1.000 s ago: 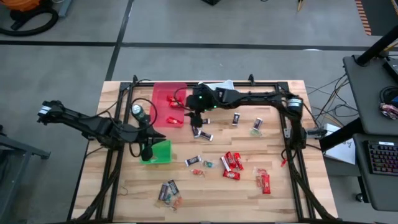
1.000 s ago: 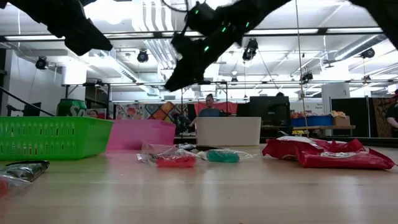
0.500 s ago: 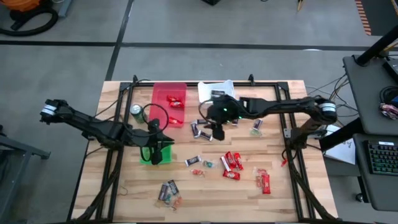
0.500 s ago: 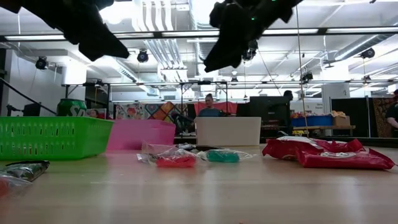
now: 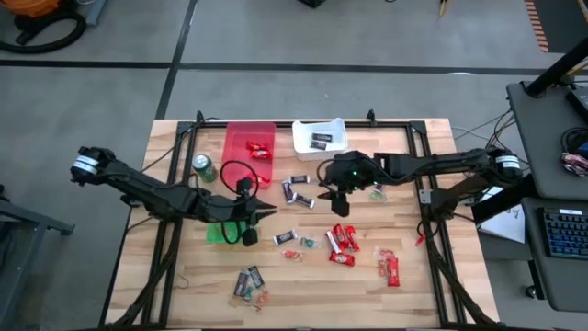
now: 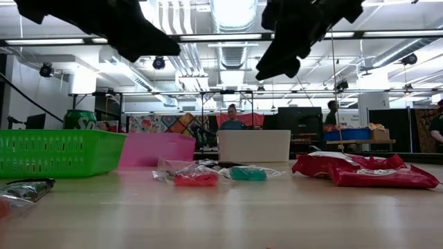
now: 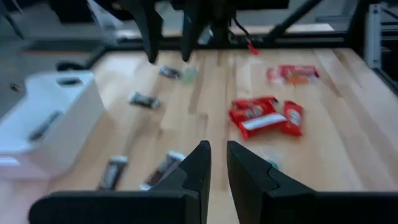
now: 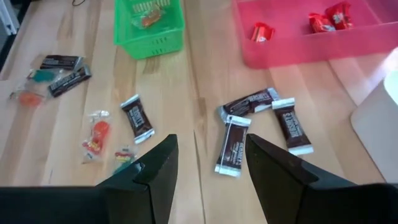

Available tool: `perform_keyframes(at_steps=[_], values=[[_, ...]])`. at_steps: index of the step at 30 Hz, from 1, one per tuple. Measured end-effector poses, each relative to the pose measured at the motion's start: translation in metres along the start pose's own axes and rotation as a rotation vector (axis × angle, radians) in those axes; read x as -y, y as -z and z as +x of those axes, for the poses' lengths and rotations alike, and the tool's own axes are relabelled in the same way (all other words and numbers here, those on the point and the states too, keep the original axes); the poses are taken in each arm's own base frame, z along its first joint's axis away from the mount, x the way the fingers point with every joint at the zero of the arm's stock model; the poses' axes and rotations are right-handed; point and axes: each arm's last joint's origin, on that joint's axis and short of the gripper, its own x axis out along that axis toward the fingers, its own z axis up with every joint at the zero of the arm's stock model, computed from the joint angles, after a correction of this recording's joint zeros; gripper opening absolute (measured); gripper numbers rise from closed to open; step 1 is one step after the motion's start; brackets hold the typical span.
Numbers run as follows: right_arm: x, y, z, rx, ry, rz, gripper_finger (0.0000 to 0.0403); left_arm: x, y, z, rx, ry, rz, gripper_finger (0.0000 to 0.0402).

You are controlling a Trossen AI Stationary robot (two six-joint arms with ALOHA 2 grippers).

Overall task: Organize candy in baskets
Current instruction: Put the brown chocolate into the white bin

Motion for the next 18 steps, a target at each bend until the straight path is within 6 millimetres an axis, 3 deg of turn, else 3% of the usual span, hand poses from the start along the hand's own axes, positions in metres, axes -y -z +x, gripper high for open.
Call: perform_keyframes(at_steps=[18], values=[[-0.023, 0.011, -0.02, -0.017, -0.052, -0.018, 0.0178, -0.004, 0.018, 0.053, 0.007, -0.074, 0.148, 0.0037]])
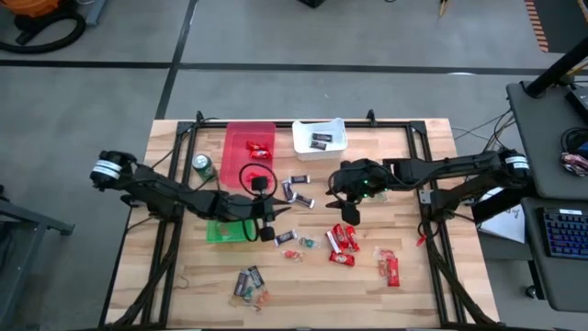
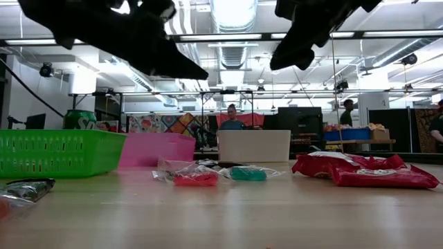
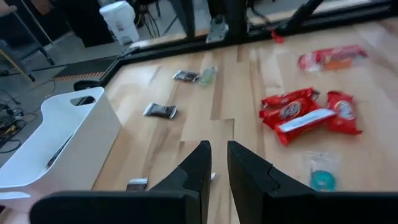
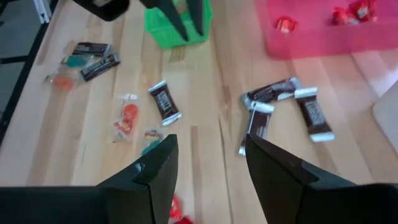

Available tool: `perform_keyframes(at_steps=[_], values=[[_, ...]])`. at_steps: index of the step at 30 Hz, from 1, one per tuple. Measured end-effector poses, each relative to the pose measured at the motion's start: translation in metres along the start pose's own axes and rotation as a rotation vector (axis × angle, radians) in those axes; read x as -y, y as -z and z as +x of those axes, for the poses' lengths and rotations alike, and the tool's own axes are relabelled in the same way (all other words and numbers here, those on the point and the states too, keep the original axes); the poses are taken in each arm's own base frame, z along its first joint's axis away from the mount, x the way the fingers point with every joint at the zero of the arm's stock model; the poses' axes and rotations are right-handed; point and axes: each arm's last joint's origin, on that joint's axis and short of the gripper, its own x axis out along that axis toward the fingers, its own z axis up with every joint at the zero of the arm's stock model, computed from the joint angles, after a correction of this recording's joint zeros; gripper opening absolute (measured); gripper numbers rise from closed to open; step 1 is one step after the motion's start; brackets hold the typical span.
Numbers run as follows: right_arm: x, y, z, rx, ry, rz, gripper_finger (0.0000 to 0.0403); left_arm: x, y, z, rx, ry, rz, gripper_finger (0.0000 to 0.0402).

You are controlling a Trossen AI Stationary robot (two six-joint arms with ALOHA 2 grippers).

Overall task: Organize candy in baskets
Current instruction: Put the brown chocolate into the white bin

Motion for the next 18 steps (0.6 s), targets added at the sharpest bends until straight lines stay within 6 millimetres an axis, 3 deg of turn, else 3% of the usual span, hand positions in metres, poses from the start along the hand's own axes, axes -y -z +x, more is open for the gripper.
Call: perform_keyframes(at_steps=[9, 18], values=[[0.0, 0.009, -0.009, -0.085, 0.013, 0.058, 0.0178, -0.006, -0.003, 0.034, -0.097, 0.109, 0.104, 0.0037], [0.0, 0.015, -0.014, -0.148, 0.021, 0.051, 0.0178, -0.013, 0.006, 0.061, -0.242, 0.13, 0.153, 0.0037]])
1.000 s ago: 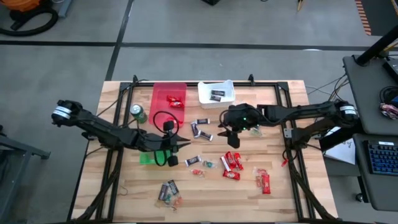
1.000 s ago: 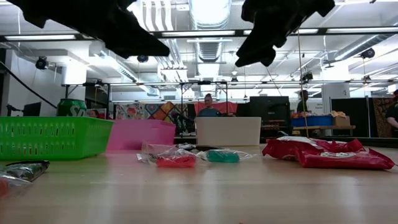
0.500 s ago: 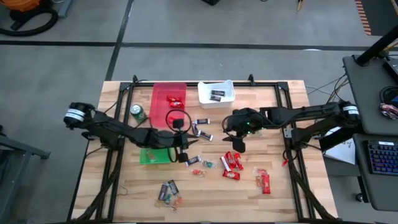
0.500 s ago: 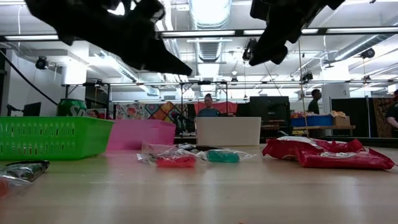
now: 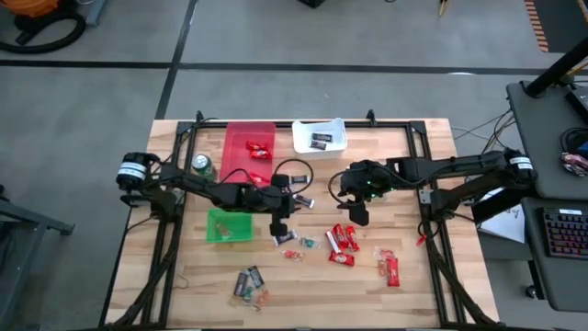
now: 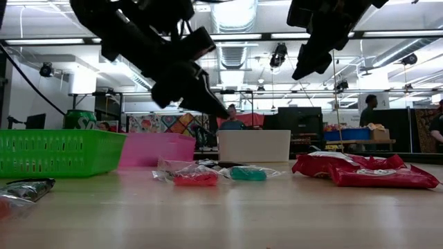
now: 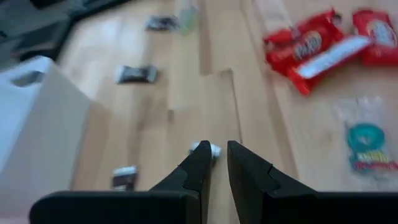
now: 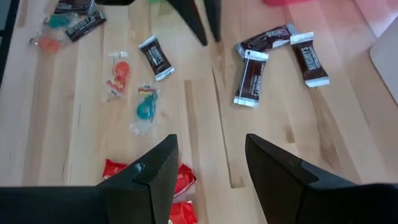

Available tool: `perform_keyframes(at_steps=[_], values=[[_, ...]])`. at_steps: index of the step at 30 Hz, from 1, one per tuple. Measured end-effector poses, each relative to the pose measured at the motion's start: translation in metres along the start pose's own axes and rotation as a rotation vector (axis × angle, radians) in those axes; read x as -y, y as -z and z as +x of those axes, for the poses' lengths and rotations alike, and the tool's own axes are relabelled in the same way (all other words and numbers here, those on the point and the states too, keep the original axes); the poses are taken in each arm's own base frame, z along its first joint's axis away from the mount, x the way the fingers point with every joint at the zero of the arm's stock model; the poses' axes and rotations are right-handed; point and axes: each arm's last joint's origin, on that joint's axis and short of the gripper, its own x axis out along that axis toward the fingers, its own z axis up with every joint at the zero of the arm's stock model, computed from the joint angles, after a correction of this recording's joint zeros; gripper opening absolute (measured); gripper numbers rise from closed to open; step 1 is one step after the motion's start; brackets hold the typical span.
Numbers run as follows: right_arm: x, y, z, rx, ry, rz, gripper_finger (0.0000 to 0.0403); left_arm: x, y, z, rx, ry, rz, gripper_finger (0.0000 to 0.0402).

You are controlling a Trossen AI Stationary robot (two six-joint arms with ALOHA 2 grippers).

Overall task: Organize candy in baskets
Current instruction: Put the brown chocolate into the white bin

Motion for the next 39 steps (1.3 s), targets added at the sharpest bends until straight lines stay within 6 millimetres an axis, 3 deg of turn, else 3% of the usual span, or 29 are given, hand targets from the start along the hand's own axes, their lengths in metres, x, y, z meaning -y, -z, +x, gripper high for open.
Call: perform_keyframes(at_steps=[8, 15, 23, 39], values=[[-0.001, 0.005, -0.016, 0.002, 0.0, -0.002, 0.0178, -0.009, 0.005, 0.015, -0.03, 0.047, 0.01, 0.0049], [-0.001, 0.01, -0.031, 0.073, -0.011, -0.01, 0.0178, -0.015, 0.016, 0.028, -0.049, 0.026, -0.01, 0.0107], [0.0, 0.019, -0.027, 0.109, -0.018, -0.003, 0.0178, -0.011, 0.027, 0.048, -0.104, -0.035, 0.017, 0.0167], [0.002, 0.026, -0.022, 0.085, -0.014, 0.015, 0.0178, -0.025, 0.045, 0.065, -0.182, -0.035, -0.001, 0.0174]])
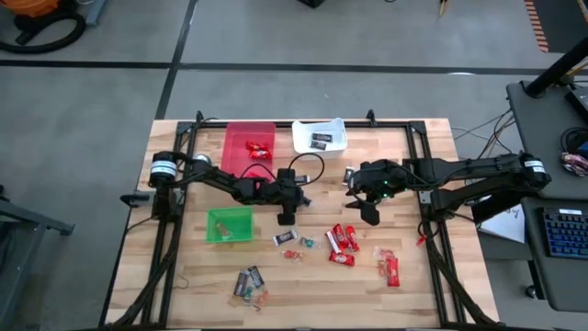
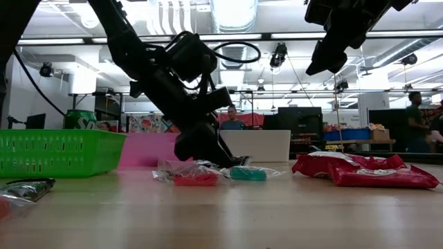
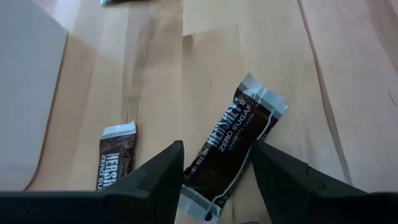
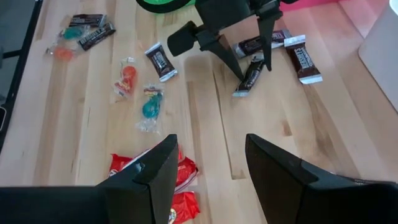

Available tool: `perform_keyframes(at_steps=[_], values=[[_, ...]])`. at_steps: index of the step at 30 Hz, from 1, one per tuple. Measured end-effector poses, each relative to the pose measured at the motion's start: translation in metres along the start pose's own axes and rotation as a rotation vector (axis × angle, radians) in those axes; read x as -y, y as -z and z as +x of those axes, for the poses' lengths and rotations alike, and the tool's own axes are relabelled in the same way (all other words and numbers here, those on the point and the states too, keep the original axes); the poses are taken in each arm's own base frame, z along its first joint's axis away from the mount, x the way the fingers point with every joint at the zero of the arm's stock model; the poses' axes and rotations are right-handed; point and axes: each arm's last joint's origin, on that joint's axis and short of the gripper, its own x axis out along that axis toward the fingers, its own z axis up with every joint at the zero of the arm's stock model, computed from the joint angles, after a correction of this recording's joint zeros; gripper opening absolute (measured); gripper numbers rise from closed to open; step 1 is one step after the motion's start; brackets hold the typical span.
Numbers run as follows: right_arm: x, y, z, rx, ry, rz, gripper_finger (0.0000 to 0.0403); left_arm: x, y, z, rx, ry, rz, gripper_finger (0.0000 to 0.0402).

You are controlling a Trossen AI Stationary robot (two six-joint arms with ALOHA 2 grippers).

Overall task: Organize candy in baskets
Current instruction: Put the brown chocolate into the white bin

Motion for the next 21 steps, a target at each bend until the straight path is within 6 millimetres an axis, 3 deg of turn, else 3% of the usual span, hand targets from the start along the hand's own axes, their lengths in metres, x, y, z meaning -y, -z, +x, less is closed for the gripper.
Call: perform_keyframes(at_steps=[12, 21], values=[[0.0009, 0.0028, 0.0033, 0.009, -0.001, -0.002, 0.0178, 0.0004, 0.0025, 0.0005, -0.019, 0.015, -0.005, 0.0144], [0.001, 0.0034, 0.0039, 0.009, -0.001, -0.005, 0.0178, 0.0016, 0.0036, 0.0003, -0.022, 0.035, -0.002, 0.0056]])
